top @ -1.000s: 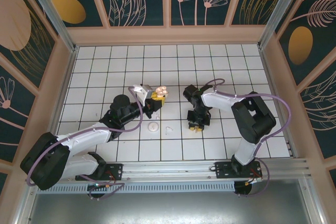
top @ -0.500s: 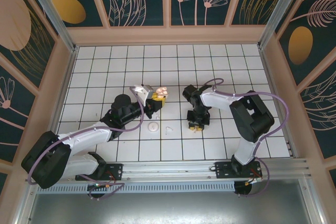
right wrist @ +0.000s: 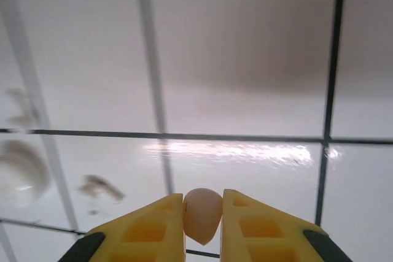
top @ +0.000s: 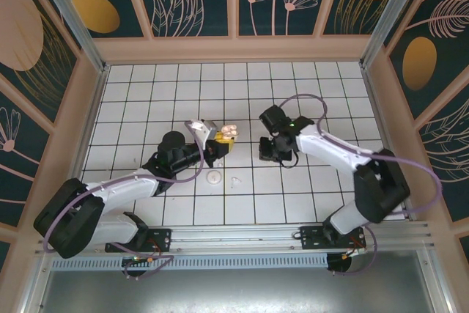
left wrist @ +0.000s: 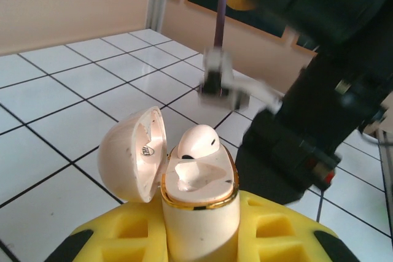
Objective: Insert the wireless bluetooth earbuds into the charging case
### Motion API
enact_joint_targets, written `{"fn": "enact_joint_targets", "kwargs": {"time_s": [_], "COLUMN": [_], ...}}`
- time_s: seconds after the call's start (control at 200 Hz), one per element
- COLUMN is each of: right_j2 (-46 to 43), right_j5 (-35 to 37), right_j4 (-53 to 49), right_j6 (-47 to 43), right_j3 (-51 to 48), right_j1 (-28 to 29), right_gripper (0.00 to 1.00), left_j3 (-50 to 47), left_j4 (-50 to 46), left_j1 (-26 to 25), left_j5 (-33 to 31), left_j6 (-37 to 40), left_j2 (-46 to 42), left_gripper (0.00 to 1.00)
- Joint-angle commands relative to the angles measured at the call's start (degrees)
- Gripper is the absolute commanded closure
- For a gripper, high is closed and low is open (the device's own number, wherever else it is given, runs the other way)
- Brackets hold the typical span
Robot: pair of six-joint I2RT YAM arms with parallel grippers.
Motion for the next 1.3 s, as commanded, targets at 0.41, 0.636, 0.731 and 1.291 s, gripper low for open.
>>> {"fn": "enact_joint_targets", "kwargs": {"time_s": [0.41, 0.636, 0.731, 1.291], "right_j2": [-22.0, -18.8, -18.0, -19.4], "right_j5": [-6.3, -9.8, -9.4, -7.3], "right_j4": [17.2, 17.1, 17.4, 20.6], "right_j6": [-26.2, -29.1, -29.4, -28.7], "right_j3": [3.2, 6.6, 6.6, 2.4], "right_j1": [1.1, 4.0, 5.3, 5.8], "right_gripper": [0.81, 0.81, 0.81, 0.82], "left_j3": [9.3, 11.9, 12.2, 13.0], "left_j4": [6.8, 8.7, 10.0, 16.0], "left_j1": [0.2, 0.2, 0.2, 0.2], "left_j5": [16.0, 20.4, 20.5, 20.3], "left_j6": [-2.1, -2.7, -3.7, -8.6], "left_j2": [9.4, 11.3, 11.7, 11.8], "left_gripper": [0.88, 0.88, 0.88, 0.88]}}
